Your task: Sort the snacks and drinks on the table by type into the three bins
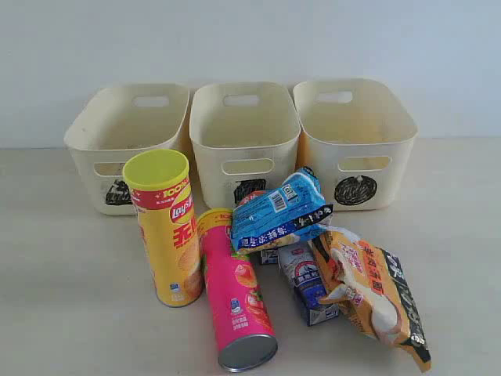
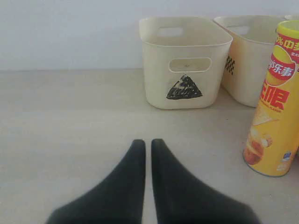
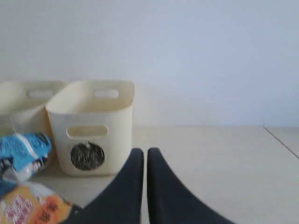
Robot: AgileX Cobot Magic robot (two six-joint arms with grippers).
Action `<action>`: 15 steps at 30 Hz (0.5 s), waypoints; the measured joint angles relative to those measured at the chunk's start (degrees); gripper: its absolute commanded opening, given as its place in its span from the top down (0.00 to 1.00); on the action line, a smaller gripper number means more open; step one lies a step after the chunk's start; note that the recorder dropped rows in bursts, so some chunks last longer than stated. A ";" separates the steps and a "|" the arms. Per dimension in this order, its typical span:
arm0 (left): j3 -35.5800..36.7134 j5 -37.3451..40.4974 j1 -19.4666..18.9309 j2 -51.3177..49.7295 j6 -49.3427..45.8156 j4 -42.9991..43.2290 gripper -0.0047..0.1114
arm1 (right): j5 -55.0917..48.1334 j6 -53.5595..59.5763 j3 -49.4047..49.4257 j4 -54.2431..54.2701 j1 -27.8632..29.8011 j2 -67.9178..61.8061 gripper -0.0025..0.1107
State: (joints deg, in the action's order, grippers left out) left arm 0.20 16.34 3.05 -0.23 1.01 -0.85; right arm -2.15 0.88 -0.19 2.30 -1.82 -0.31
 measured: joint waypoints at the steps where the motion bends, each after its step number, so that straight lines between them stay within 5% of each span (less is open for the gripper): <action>1: 0.00 0.00 0.00 0.00 0.00 0.00 0.93 | 1.49 -1.23 0.00 0.70 0.00 0.00 0.98; 9: 0.00 0.00 0.00 0.00 0.00 0.00 0.93 | 9.17 -7.73 -0.97 3.18 0.00 -0.48 0.98; 15: 0.00 0.00 0.00 0.00 0.00 0.00 0.93 | 8.32 -7.76 -11.02 2.75 0.00 -9.80 0.98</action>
State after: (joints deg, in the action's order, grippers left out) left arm 0.20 16.34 3.05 -0.23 1.01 -0.85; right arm 6.17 -6.88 -11.21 5.05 -1.82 -10.11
